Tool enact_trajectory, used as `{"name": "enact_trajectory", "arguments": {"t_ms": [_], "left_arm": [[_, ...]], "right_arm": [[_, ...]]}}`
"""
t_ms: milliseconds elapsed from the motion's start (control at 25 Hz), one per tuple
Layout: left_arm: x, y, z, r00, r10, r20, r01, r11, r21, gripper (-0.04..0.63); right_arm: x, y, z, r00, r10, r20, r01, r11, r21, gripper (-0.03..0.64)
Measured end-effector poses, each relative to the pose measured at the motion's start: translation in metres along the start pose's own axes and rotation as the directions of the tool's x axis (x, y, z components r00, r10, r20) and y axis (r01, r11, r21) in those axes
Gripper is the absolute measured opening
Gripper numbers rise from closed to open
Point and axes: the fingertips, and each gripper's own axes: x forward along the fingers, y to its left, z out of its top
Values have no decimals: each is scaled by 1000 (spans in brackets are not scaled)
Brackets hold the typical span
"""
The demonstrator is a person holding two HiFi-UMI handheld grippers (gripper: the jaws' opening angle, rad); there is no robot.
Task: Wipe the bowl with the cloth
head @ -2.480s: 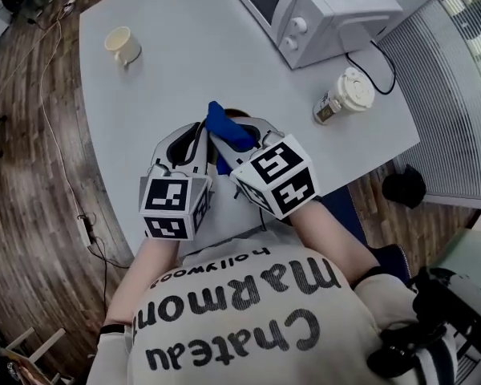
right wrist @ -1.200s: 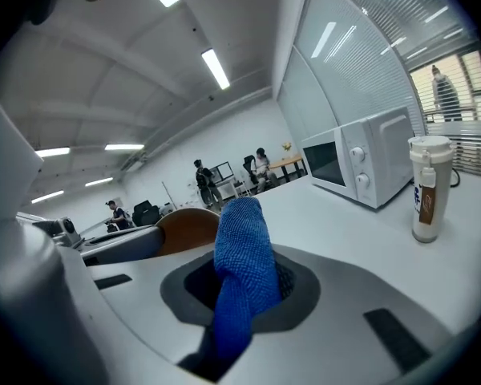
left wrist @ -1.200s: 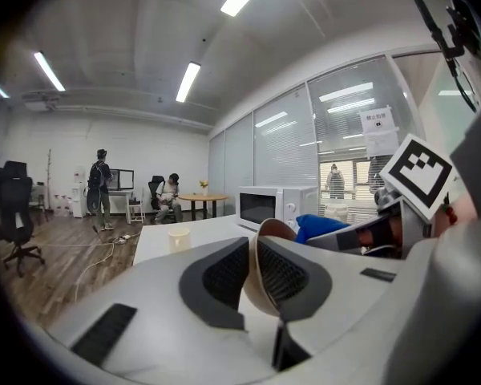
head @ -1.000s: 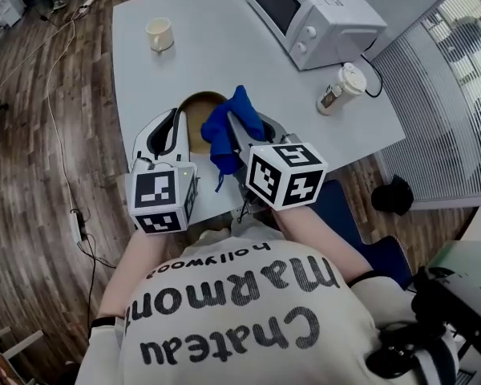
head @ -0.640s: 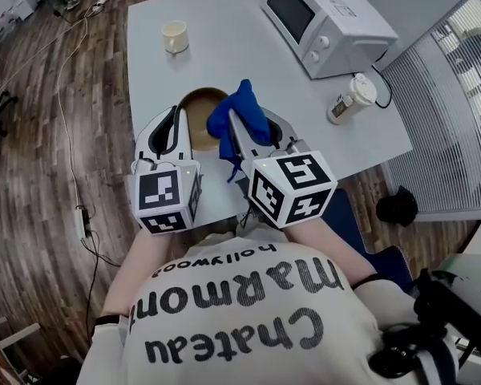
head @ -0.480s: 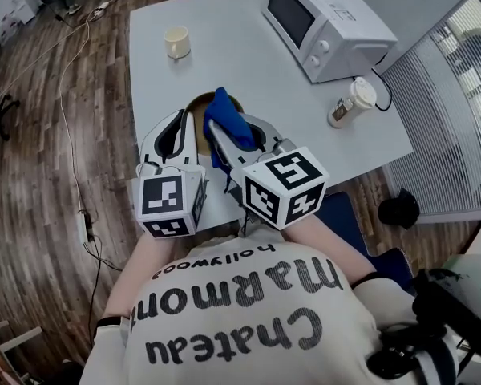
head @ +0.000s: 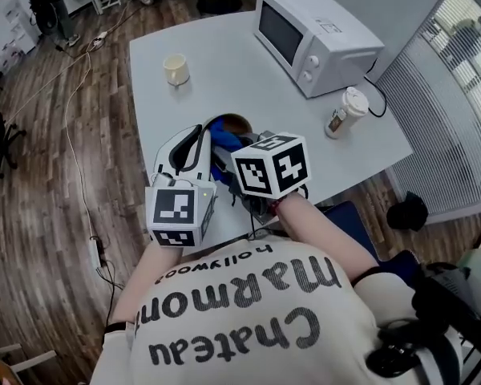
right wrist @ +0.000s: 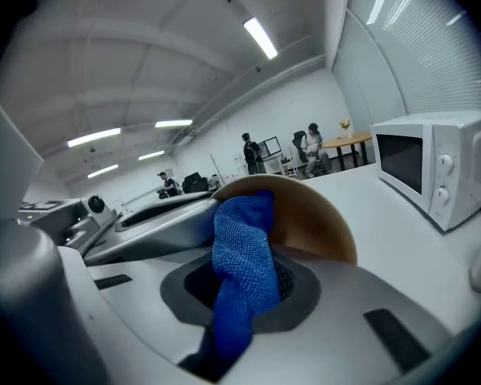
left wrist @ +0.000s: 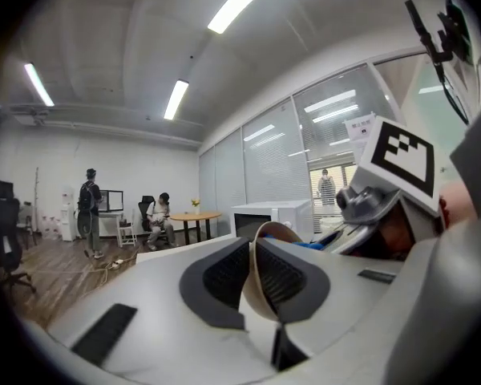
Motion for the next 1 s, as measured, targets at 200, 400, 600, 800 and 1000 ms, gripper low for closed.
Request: {"name": "enact_trajectory", "arguments": {"t_ms": [200, 400, 600, 800, 1000], "left_arm": [[5, -17, 5, 998, -69, -1, 69, 997, 45, 28], [9, -27, 3, 996, -93, -10, 94, 994, 54, 29], [8, -28, -1, 996, -88, -21, 89, 994, 55, 31], [8, -31, -9, 996, -83, -36, 85, 994, 66, 37], [12, -24, -19, 996, -43, -76, 45, 999, 27, 37]], "right_arm": [[-5, -9, -2, 1000, -25, -7, 25, 999, -43, 48], [-10, -23, -2, 996, -80, 32, 81, 996, -42, 48], [-13, -45, -8, 982, -184, 46, 185, 983, -16, 48], [-15, -62, -14, 968, -250, 38, 249, 968, 24, 48], [-21, -72, -20, 960, -279, 2, 279, 960, 21, 48]]}}
